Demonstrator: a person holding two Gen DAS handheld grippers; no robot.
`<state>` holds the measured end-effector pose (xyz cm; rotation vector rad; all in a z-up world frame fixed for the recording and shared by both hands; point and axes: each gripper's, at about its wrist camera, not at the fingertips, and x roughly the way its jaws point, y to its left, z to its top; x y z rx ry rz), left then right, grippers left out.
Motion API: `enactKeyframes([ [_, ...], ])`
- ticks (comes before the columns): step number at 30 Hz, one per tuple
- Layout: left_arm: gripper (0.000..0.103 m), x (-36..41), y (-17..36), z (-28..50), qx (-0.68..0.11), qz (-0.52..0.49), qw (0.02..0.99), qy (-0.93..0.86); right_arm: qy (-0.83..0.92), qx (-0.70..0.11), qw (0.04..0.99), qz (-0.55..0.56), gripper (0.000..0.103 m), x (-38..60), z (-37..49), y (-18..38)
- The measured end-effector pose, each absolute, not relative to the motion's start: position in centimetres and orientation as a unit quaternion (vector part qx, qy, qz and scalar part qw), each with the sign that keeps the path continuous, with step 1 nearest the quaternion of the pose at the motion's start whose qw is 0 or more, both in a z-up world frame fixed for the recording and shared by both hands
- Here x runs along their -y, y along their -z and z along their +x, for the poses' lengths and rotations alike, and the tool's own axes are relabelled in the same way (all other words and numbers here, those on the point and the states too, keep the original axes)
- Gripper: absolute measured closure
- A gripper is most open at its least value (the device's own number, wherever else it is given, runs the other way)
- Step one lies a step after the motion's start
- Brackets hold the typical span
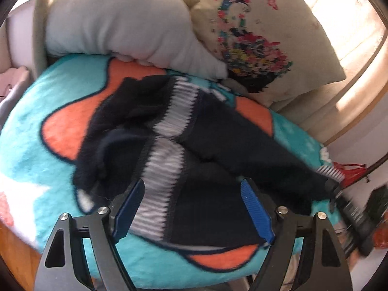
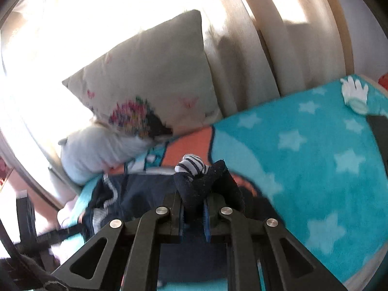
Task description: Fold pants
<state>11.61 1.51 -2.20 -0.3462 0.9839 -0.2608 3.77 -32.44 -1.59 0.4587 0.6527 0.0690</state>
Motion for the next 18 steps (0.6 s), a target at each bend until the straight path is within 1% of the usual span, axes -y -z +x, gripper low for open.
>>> enactKeyframes([
  [3, 0.02, 0.4, 2.2, 13.6, -0.48, -0.156, 0.853, 0.131, -0.039, -0.342, 0.913, 0.218, 0.091, 32.1, 3.0, 3.7],
  [6, 0.02, 2.6, 3.0, 16.7, -0.515, -0.167, 0.828, 0.146, -0.042, -0.353, 0.911, 0.21, 0.091, 31.8, 2.4, 5.0],
  [10, 0.021, 4.9, 4.3, 19.7, -0.529, -0.185, 0.818, 0.13, -0.052, -0.353, 0.916, 0.182, 0.09, 30.4, 1.7, 5.5],
  [12, 0.02, 5.5, 4.9, 20.3, -0.531, -0.197, 0.814, 0.127, -0.069, -0.354, 0.921, 0.15, 0.09, 29.1, 1.3, 5.5],
  [14, 0.02, 6.3, 5.5, 20.9, -0.531, -0.188, 0.819, 0.107, -0.078, -0.353, 0.925, 0.116, 0.09, 28.1, 0.8, 5.6],
  [16, 0.021, 6.9, 6.7, 21.7, -0.538, -0.176, 0.82, 0.082, -0.084, -0.357, 0.924, 0.106, 0.09, 28.1, 0.7, 5.9],
  [17, 0.023, 7.0, 7.2, 21.9, -0.536, -0.178, 0.822, 0.072, -0.085, -0.359, 0.923, 0.108, 0.09, 28.3, 0.7, 6.0],
  [18, 0.044, 6.9, 7.2, 21.8, -0.529, -0.176, 0.828, 0.059, -0.085, -0.358, 0.923, 0.111, 0.09, 28.7, 0.6, 6.1],
])
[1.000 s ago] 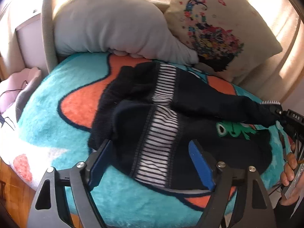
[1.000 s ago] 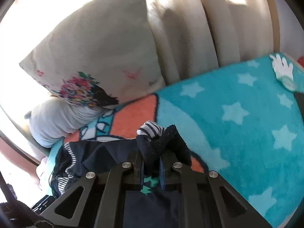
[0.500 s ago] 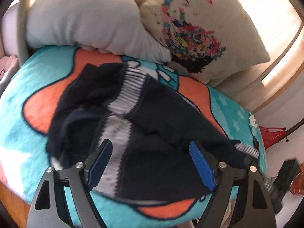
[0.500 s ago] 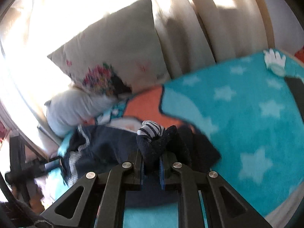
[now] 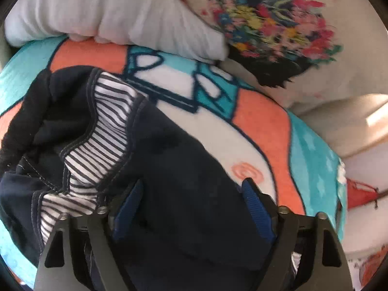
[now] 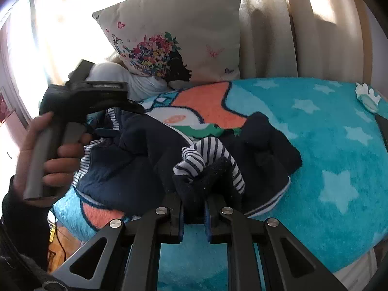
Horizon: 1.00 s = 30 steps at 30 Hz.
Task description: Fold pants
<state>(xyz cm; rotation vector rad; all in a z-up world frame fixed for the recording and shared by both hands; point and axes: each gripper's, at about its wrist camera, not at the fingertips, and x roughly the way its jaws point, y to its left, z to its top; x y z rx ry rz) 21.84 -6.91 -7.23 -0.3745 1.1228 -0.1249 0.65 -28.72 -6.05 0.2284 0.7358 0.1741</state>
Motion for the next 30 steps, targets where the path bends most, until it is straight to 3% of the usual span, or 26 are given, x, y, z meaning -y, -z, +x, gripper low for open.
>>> enactKeyframes([
  [1, 0.075, 6.8, 7.0, 21.5, -0.519, -0.171, 0.836, 0.046, -0.083, -0.356, 0.924, 0.117, 0.09, 29.3, 0.6, 6.0],
  [4, 0.095, 5.6, 6.2, 20.6, -0.495, -0.21, 0.84, 0.074, -0.082, -0.35, 0.922, 0.144, 0.09, 31.0, 0.9, 5.8],
  [12, 0.096, -0.2, 4.4, 13.0, -0.408, -0.309, 0.848, 0.138, -0.097, -0.299, 0.933, 0.177, 0.089, 33.5, 2.9, 2.5],
  [15, 0.09, -0.5, 5.8, 9.8, -0.427, -0.292, 0.845, 0.133, -0.099, -0.314, 0.929, 0.168, 0.086, 33.3, 2.3, 3.7],
  [17, 0.074, -0.4, 7.0, 8.7, -0.457, -0.261, 0.841, 0.122, -0.089, -0.338, 0.922, 0.163, 0.081, 33.2, 1.8, 5.2],
  [18, 0.061, -0.5, 7.4, 8.5, -0.466, -0.259, 0.838, 0.119, -0.08, -0.347, 0.919, 0.169, 0.071, 33.3, 1.3, 6.0],
  [20, 0.057, -1.3, 7.1, 7.7, -0.458, -0.267, 0.839, 0.123, -0.07, -0.354, 0.913, 0.188, 0.051, 33.7, 0.6, 6.8],
  [23, 0.033, -1.2, 5.8, 7.8, -0.449, -0.248, 0.85, 0.119, -0.073, -0.348, 0.91, 0.215, 0.035, 34.1, -0.3, 6.6],
  [24, 0.031, -1.2, 5.6, 7.9, -0.449, -0.24, 0.853, 0.113, -0.07, -0.347, 0.91, 0.215, 0.03, 34.1, -0.3, 6.3],
  [30, 0.031, -3.7, 5.6, 8.0, -0.443, -0.249, 0.856, 0.095, -0.116, -0.349, 0.888, 0.274, 0.03, 34.3, 0.3, 6.0],
])
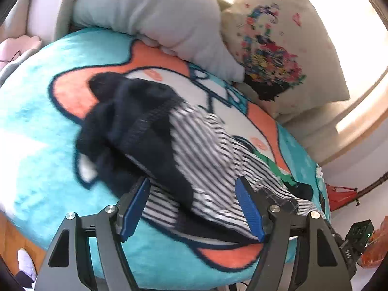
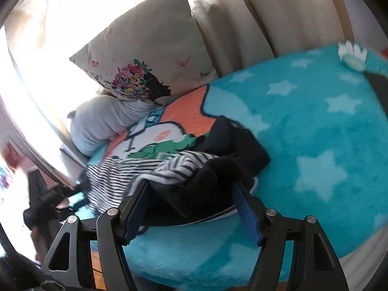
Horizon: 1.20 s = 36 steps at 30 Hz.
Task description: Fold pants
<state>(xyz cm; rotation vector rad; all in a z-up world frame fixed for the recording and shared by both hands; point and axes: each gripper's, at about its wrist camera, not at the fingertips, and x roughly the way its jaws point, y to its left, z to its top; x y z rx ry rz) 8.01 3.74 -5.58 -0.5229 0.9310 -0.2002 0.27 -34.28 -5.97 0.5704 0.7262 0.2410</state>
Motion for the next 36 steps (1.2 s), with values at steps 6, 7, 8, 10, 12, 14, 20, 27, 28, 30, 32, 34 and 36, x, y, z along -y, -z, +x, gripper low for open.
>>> enactKeyframes([
  [6, 0.031, -6.9, 7.0, 8.8, -0.449, -0.279, 0.846, 0.062, -0.131, -0.361, 0.851, 0.358, 0.03, 36.1, 0.0, 7.4],
  [7, 0.033, -7.0, 7.0, 8.9, -0.449, -0.284, 0.845, 0.066, -0.12, -0.366, 0.851, 0.357, 0.03, 36.2, 0.1, 7.6],
  [8, 0.036, -7.0, 6.9, 8.9, -0.447, -0.279, 0.848, 0.064, -0.1, -0.376, 0.852, 0.35, 0.033, 36.3, 0.4, 7.8],
  [10, 0.057, -6.6, 6.6, 9.0, -0.44, -0.253, 0.861, 0.045, -0.077, -0.387, 0.855, 0.336, 0.061, 36.1, 0.9, 7.8],
  [12, 0.079, -6.4, 6.7, 9.2, -0.443, -0.245, 0.861, 0.044, -0.061, -0.399, 0.856, 0.324, 0.086, 35.7, 1.7, 7.6],
  [14, 0.09, -6.5, 7.0, 9.4, -0.448, -0.256, 0.855, 0.057, -0.042, -0.392, 0.866, 0.308, 0.089, 35.7, 2.2, 6.5],
  [20, 0.096, -6.9, 6.4, 8.2, -0.422, -0.273, 0.861, 0.079, -0.065, -0.313, 0.914, 0.249, 0.09, 35.6, 4.7, 1.4],
  [27, 0.098, -7.0, 6.8, 7.0, -0.408, -0.266, 0.87, 0.069, -0.088, -0.255, 0.937, 0.223, 0.091, 35.2, 4.5, -1.0],
  [28, 0.098, -6.9, 7.3, 7.2, -0.418, -0.269, 0.865, 0.067, -0.07, -0.278, 0.931, 0.224, 0.091, 35.6, 4.9, 0.4],
  [30, 0.098, -6.8, 7.9, 7.4, -0.428, -0.27, 0.86, 0.066, -0.027, -0.325, 0.916, 0.232, 0.09, 36.6, 5.4, 3.0],
  [32, 0.097, -6.6, 7.6, 7.3, -0.432, -0.261, 0.861, 0.07, -0.011, -0.355, 0.897, 0.262, 0.089, 37.6, 4.7, 5.6],
  [34, 0.08, -6.4, 7.3, 7.0, -0.43, -0.254, 0.863, 0.07, -0.027, -0.358, 0.886, 0.292, 0.067, 37.9, 3.5, 6.6],
  [36, 0.064, -6.5, 7.0, 6.8, -0.427, -0.249, 0.867, 0.066, -0.024, -0.347, 0.89, 0.294, 0.027, 37.6, 2.2, 6.4],
])
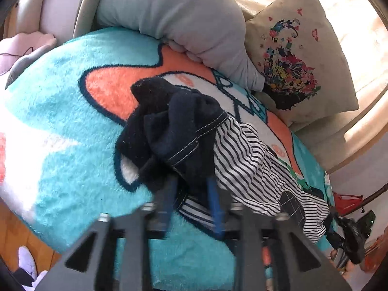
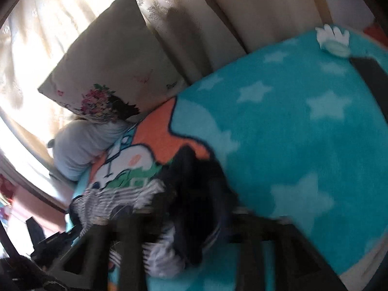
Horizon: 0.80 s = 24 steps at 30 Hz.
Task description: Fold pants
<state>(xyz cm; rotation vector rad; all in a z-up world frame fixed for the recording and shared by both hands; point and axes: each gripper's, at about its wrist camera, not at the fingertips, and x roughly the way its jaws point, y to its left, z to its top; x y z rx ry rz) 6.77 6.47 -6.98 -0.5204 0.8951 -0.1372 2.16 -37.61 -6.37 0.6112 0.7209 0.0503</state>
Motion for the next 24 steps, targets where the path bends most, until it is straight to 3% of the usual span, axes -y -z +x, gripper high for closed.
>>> enactKeyframes([
  [5, 0.061, -7.0, 6.6, 7.0, -0.421, -0.249, 0.871, 0.05, -0.023, -0.358, 0.896, 0.261, 0.029, 35.9, 1.5, 5.2],
  [8, 0.061, -7.4, 6.4, 7.5, -0.416, -0.257, 0.871, 0.045, -0.017, -0.384, 0.896, 0.224, 0.057, 34.7, 2.3, 5.8],
  [11, 0.061, -6.9, 6.3, 8.0, -0.414, -0.237, 0.878, 0.036, 0.012, -0.404, 0.894, 0.194, 0.062, 34.2, 3.4, 6.5],
  [12, 0.069, -6.6, 6.5, 8.2, -0.417, -0.23, 0.879, 0.031, 0.022, -0.41, 0.892, 0.187, 0.081, 34.1, 3.7, 6.6],
  [13, 0.083, -6.4, 6.6, 8.3, -0.419, -0.226, 0.879, 0.031, 0.03, -0.413, 0.892, 0.18, 0.088, 34.0, 3.8, 6.5],
  [17, 0.094, -5.9, 7.0, 8.0, -0.417, -0.209, 0.884, 0.029, 0.044, -0.392, 0.908, 0.139, 0.089, 33.1, 2.3, 4.8],
  [24, 0.095, -6.3, 6.5, 7.1, -0.406, -0.222, 0.885, 0.037, -0.003, -0.335, 0.935, 0.116, 0.09, 31.9, 1.7, 0.5],
])
